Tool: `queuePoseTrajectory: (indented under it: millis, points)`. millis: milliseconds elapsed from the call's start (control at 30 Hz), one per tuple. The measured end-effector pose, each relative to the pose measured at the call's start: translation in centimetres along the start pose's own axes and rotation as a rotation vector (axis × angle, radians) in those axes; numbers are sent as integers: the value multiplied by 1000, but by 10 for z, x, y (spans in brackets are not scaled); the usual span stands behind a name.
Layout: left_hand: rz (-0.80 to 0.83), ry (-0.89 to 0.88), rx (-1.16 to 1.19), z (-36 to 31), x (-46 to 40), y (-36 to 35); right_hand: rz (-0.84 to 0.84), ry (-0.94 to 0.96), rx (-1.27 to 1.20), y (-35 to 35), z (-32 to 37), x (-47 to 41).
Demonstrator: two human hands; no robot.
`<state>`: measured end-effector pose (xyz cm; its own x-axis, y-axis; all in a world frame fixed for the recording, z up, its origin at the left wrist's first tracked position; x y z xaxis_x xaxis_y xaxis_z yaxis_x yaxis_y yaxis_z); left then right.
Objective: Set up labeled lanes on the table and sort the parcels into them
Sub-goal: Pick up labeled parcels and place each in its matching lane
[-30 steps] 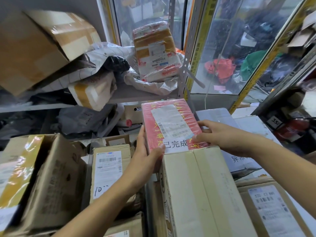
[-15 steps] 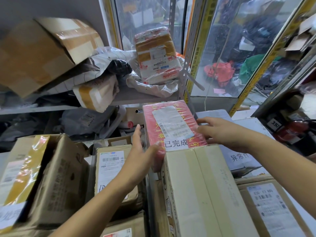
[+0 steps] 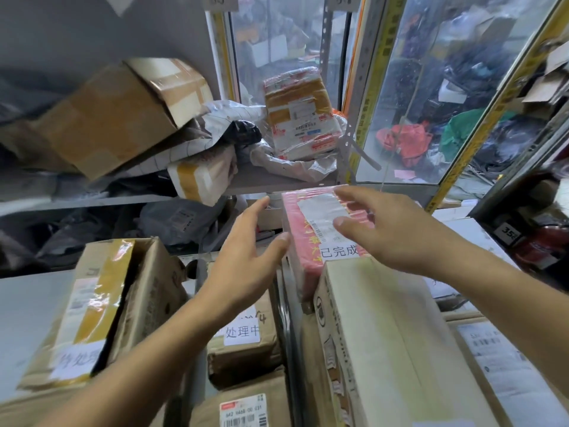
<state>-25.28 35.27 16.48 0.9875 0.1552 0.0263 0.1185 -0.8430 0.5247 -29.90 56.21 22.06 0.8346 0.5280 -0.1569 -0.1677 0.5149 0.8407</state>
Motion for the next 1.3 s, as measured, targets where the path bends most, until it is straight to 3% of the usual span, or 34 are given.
queuePoseTrajectory:
  millis: [300,600,900,1300]
  points:
    - [-77,-169,-94,-3,65,111,47,178,74,-39,132,-1]
    - [-192,-202,-132,85,167,273,15,274,110,-134,320,11]
    - [-347,68,-258,214,266,409,129,372,19,-269,464,1]
    - [-604,548,-101,343,399,484,479,568,-137,-427,597,-8]
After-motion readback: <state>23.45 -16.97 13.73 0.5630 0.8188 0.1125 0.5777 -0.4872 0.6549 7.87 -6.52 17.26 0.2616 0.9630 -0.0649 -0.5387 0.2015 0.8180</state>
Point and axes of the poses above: each hand's wrist, its own x-axis away from the middle knuckle, its own y-axis out of the back of the hand, z = x × y, the point moved 5 cm from there along -x, towards the middle knuckle, and after that the axes turned 10 degrees about y, right-handed, at the moved point
